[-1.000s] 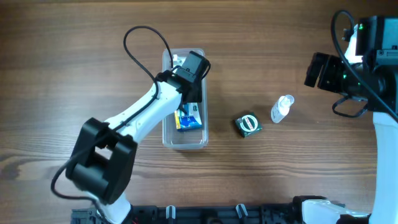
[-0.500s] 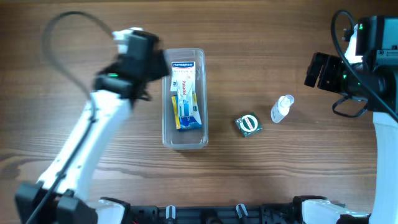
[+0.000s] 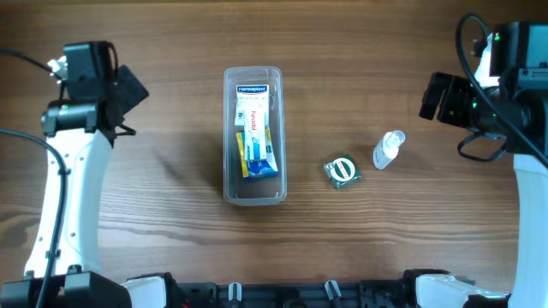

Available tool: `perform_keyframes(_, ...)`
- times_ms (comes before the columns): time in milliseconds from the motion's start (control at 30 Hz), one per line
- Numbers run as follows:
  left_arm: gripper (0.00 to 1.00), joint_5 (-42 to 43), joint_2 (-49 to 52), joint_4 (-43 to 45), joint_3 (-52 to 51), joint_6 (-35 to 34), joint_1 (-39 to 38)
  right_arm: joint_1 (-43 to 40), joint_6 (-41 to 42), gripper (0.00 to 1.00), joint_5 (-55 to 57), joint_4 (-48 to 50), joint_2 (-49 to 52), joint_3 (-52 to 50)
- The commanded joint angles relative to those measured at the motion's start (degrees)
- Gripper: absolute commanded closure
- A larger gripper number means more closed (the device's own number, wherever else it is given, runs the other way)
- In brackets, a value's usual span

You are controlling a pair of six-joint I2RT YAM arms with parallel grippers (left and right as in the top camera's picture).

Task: Pack container
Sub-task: 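Move right gripper over the green Zam-Buk tin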

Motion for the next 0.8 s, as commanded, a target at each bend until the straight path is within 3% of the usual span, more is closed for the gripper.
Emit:
perform_keyframes(0, 0.00, -0.5, -0.5, 0.0, 0.9, -0.1, 0.7, -0.2, -0.3, 0.00, 1.0, 0.9, 0.4, 0.5)
perform_keyframes(133, 0.00, -0.5, -0.5, 0.0, 0.9, -0.1, 0.7, -0.2, -0.2, 0.00, 1.0, 6.7, 0.4, 0.5)
perform_keyframes(300, 0.00, -0.5, -0.5, 0.0, 0.9, -0.1, 0.7, -0.2, -0.1, 0.00, -2.6, 7.1, 0.4, 0.5)
perform_keyframes(533, 0.00, -0.5, -0.5, 0.0, 0.9, -0.1, 0.7, 0.5, -5.3, 0.00, -19.6, 3.1, 0.5, -0.3)
perform_keyframes(767, 0.00, -0.5, -0.5, 0.0, 0.9, -0.1, 0.7, 9.7, -3.2, 0.00, -14.4, 1.2, 1.4, -8.8)
